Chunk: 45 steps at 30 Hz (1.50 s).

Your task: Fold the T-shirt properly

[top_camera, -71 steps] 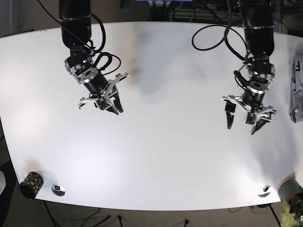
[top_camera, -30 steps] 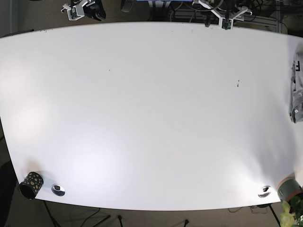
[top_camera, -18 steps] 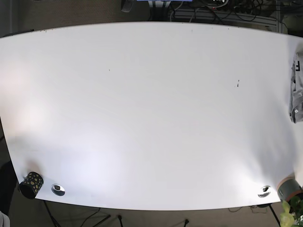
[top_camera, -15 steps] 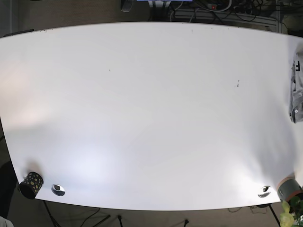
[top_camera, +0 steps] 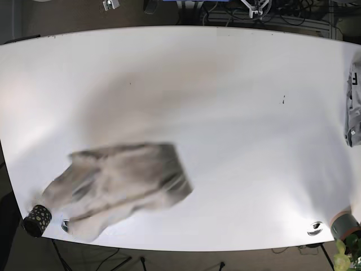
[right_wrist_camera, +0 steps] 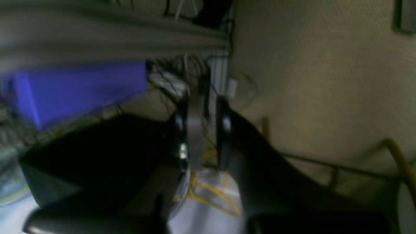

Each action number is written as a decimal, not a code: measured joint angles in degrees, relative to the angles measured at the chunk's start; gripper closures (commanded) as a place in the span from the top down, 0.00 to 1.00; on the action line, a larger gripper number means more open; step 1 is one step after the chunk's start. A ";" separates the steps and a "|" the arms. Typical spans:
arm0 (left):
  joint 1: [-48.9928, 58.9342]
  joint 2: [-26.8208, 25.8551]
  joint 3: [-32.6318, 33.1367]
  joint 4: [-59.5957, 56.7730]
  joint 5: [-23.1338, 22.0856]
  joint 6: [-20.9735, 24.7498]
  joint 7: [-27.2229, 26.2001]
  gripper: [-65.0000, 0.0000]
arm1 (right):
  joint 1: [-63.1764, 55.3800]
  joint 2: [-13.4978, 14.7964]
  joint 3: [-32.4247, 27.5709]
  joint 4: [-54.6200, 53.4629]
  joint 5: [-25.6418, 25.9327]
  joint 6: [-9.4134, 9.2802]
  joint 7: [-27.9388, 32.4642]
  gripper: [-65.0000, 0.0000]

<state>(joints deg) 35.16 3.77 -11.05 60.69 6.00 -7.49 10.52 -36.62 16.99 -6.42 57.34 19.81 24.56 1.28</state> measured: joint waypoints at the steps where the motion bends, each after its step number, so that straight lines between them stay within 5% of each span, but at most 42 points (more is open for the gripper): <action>1: -0.20 -0.02 0.07 -0.17 0.00 0.00 0.15 0.35 | -0.04 -0.11 -0.04 0.33 -0.02 0.02 0.13 0.09; 14: 12.33 -0.31 0.26 20.48 0.13 -0.17 0.28 0.35 | -14.43 2.86 7.96 16.72 0.35 -0.11 -0.50 0.09; 22: 19.89 -0.28 0.07 38.99 0.09 -0.22 0.83 0.35 | -26.91 2.34 12.85 33.57 0.15 0.13 -1.25 0.09; 27: 20.04 -0.31 0.07 49.53 0.02 -0.24 0.33 0.35 | -30.05 -0.96 18.62 40.61 0.63 0.31 -0.46 0.09; 34: 15.02 -0.11 0.17 53.68 0.04 -0.31 1.70 0.35 | -30.32 -3.63 24.92 47.52 0.22 0.87 -1.29 0.09; 45: 6.62 0.02 0.39 53.64 0.02 -0.44 1.70 0.37 | -18.75 -3.67 25.07 51.58 0.11 0.90 -3.72 0.09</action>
<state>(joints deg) 41.78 3.79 -10.66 114.32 6.02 -7.92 12.23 -55.37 13.32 18.65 108.92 19.92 25.45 -2.44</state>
